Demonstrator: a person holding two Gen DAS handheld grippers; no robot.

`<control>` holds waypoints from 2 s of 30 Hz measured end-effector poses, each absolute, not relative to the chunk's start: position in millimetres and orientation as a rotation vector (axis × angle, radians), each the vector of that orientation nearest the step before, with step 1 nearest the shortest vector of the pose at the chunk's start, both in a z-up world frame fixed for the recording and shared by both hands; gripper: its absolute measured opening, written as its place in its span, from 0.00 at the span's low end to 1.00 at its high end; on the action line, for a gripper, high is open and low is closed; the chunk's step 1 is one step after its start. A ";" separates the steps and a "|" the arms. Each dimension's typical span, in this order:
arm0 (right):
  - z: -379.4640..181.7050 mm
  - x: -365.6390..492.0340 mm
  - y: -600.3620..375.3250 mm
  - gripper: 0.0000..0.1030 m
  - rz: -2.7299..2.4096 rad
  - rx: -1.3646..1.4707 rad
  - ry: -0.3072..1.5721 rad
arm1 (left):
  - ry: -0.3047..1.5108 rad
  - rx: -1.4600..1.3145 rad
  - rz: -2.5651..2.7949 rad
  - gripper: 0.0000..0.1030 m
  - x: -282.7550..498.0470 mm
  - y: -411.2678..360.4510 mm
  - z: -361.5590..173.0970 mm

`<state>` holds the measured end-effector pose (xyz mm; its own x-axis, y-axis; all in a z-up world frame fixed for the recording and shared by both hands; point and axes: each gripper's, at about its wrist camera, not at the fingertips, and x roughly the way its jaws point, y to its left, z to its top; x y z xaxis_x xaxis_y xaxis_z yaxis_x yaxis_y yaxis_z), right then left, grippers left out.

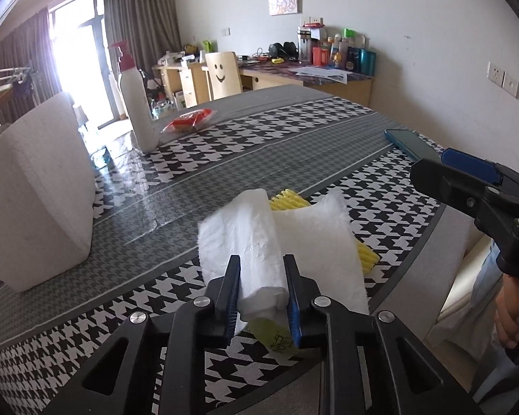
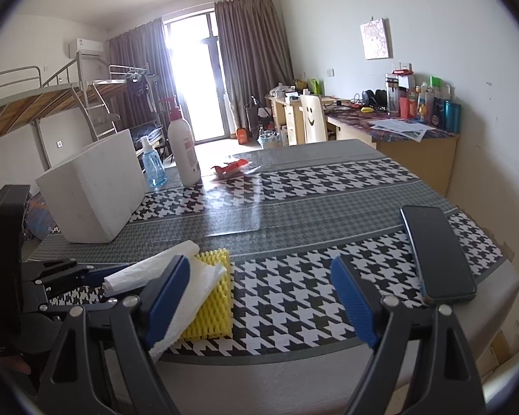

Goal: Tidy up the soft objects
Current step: 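Approach the white tissue with the left tool and close on it, then lift the white tissue with the left tool while the right tool approaches the white foam strip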

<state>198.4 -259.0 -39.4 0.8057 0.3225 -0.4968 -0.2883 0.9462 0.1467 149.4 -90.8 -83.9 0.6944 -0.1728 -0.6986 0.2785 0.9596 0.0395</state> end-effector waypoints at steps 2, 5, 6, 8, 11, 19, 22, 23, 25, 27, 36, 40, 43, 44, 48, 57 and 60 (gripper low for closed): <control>-39.2 198.3 -259.3 0.84 0.328 0.065 0.542 | 0.751 0.140 -0.256 0.16 147.8 -89.1 -80.6; -39.8 198.9 -259.5 0.84 0.326 0.065 0.545 | 0.728 0.136 -0.266 0.07 145.4 -87.8 -76.3; -40.1 199.0 -259.3 0.84 0.326 0.067 0.546 | 0.732 0.125 -0.279 0.06 145.8 -86.9 -75.6; -40.5 199.1 -259.1 0.84 0.326 0.069 0.547 | 0.732 0.092 -0.293 0.05 146.3 -82.6 -72.3; -40.2 199.0 -258.9 0.84 0.329 0.069 0.547 | 0.694 0.073 -0.288 0.05 142.7 -77.5 -61.7; -41.9 197.9 -253.8 0.84 0.339 0.060 0.549 | 0.616 0.029 -0.234 0.05 132.1 -55.3 -36.2; -42.5 197.4 -249.1 0.84 0.345 0.053 0.554 | 0.602 0.017 -0.203 0.05 130.4 -45.8 -32.4; -43.0 197.5 -247.6 0.84 0.349 0.050 0.557 | 0.601 0.017 -0.196 0.05 129.9 -44.4 -32.2; -43.6 197.2 -244.1 0.84 0.355 0.046 0.563 | 0.597 0.015 -0.183 0.05 127.5 -41.5 -31.8; -44.9 197.4 -240.9 0.84 0.363 0.039 0.571 | 0.594 0.015 -0.169 0.05 126.3 -38.1 -33.1; -50.3 197.0 -224.8 0.84 0.392 0.011 0.610 | 0.605 0.010 -0.116 0.05 125.7 -30.4 -40.4; -54.7 198.1 -218.9 0.84 0.406 0.008 0.641 | 0.608 0.010 -0.102 0.05 123.0 -27.7 -43.9; -59.0 200.6 -214.6 0.84 0.409 0.009 0.669 | 0.614 0.012 -0.100 0.05 123.1 -26.9 -46.4; -60.5 202.1 -213.4 0.84 0.410 0.012 0.679 | 0.617 0.015 -0.099 0.05 123.0 -27.4 -47.5; -66.8 207.9 -206.4 0.65 0.419 0.020 0.735 | 0.623 0.016 -0.105 0.05 122.8 -28.1 -50.5; -72.2 209.2 -193.8 0.53 0.454 0.026 0.791 | 0.624 0.014 -0.122 0.05 121.9 -29.8 -53.3; -72.6 210.4 -188.9 0.53 0.450 0.022 0.799 | 0.623 0.013 -0.123 0.05 121.1 -28.2 -53.6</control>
<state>210.4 -188.9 -72.6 0.6083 0.3982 -0.6865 -0.3816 0.9052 0.1870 121.1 -28.2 -53.6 0.8053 -0.1108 -0.5824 0.1185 0.9926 -0.0251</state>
